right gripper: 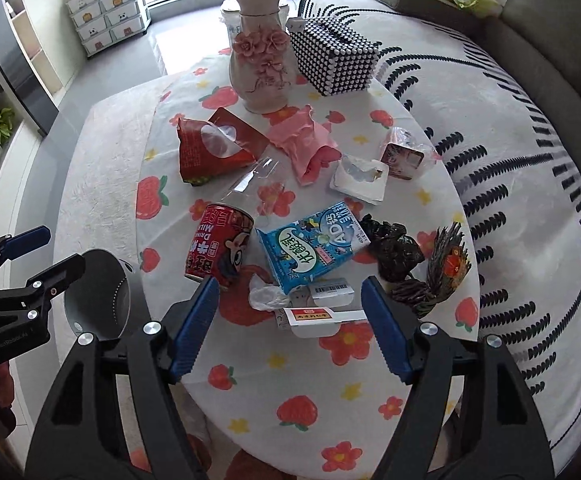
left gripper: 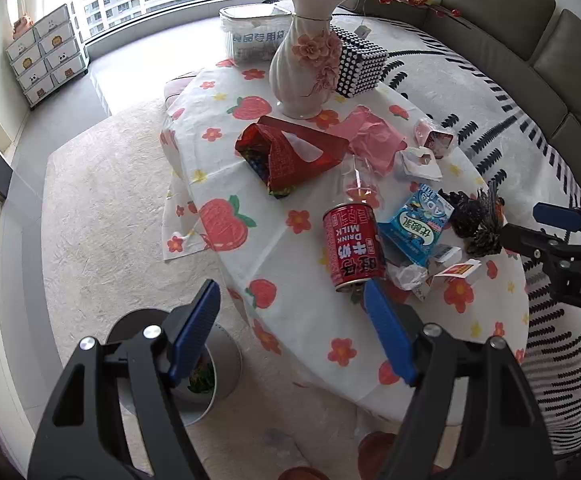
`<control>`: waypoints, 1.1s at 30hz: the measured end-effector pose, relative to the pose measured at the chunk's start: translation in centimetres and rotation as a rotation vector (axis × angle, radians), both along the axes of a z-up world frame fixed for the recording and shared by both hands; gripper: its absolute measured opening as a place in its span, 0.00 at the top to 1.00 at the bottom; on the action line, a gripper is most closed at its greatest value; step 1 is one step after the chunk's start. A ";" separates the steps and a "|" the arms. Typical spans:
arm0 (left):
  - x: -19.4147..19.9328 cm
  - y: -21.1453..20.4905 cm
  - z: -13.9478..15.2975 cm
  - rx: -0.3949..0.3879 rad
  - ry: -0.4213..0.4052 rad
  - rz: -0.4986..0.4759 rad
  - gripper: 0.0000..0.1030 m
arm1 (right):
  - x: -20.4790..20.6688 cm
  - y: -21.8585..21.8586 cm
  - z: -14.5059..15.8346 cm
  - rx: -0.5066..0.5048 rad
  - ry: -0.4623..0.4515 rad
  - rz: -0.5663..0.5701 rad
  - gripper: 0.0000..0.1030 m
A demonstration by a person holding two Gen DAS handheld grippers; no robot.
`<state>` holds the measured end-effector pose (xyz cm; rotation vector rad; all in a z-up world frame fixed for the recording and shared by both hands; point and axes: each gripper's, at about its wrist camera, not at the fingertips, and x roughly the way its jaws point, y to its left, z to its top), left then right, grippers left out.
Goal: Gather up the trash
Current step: 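Grasp the red Drink Milk can with the left tool while the right tool reaches the white box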
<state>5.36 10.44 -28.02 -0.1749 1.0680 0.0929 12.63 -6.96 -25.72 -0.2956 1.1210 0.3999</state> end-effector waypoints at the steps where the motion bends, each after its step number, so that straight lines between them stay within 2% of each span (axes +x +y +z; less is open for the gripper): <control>1: 0.8 -0.8 -0.2 -0.005 0.001 -0.004 0.27 | 0.3 -0.6 -0.3 -0.001 0.006 0.000 0.31; 6: 4.5 -4.2 -2.2 -0.040 0.012 -0.010 0.27 | 1.9 -3.1 -1.6 -0.006 0.032 0.001 0.31; 11: 7.4 -5.6 -5.7 -0.025 0.063 0.002 0.27 | 3.2 -4.5 -2.8 0.002 0.055 0.013 0.31; 15: 8.7 -5.6 -8.6 -0.018 0.109 0.022 0.27 | 3.8 -4.9 -3.7 0.003 0.066 0.035 0.31; 21: 9.3 -6.0 -11.3 0.011 0.156 0.021 0.28 | 4.4 -4.8 -4.6 0.002 0.081 0.064 0.31; 25: 9.3 -6.2 -12.5 0.015 0.182 0.019 0.28 | 4.4 -4.4 -5.3 0.000 0.086 0.077 0.31; 27: 9.2 -6.4 -12.8 0.007 0.181 0.002 0.36 | 4.4 -4.3 -5.8 -0.002 0.094 0.082 0.31; 30: 9.1 -6.8 -12.8 0.034 0.172 -0.012 0.36 | 4.0 -4.1 -6.7 -0.011 0.108 0.093 0.31; 33: 8.8 -6.5 -12.5 0.010 0.161 -0.005 0.36 | 3.5 -4.0 -7.5 -0.020 0.127 0.100 0.31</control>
